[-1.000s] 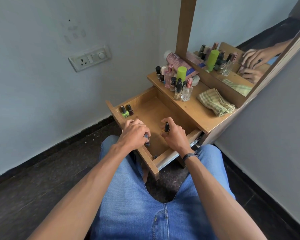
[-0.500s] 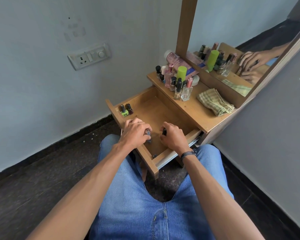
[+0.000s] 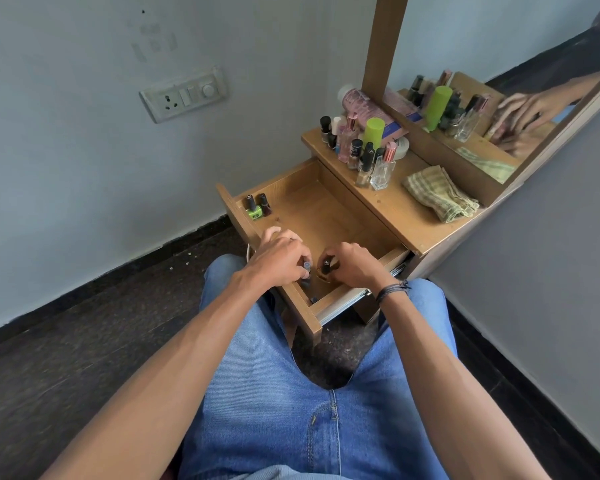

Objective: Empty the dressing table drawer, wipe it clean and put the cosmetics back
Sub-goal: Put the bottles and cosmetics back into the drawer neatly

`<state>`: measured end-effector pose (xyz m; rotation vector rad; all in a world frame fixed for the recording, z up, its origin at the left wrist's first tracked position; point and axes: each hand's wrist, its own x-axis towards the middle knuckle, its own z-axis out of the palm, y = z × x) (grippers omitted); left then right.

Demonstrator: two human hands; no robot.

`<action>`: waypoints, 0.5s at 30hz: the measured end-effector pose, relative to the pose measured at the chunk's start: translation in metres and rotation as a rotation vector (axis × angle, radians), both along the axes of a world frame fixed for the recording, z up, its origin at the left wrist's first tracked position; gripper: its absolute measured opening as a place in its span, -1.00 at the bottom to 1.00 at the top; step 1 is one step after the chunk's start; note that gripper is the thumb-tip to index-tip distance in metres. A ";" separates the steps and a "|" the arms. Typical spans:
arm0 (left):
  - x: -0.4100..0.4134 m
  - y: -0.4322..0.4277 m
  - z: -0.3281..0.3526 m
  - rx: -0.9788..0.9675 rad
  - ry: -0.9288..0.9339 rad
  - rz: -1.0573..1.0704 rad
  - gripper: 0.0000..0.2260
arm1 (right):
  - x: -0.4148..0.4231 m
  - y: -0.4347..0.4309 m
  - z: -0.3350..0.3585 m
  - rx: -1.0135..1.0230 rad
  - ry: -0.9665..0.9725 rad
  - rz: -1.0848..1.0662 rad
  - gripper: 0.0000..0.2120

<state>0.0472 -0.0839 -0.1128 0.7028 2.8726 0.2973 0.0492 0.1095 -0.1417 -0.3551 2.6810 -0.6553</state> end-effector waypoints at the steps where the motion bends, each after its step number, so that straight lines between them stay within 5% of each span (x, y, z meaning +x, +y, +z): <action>1: 0.000 0.000 0.003 -0.009 -0.021 -0.010 -0.83 | -0.001 0.000 0.000 0.004 -0.014 0.020 -0.78; 15: 0.000 0.002 0.012 0.001 -0.334 -0.132 -0.82 | -0.003 0.002 0.005 0.031 -0.107 0.118 -0.83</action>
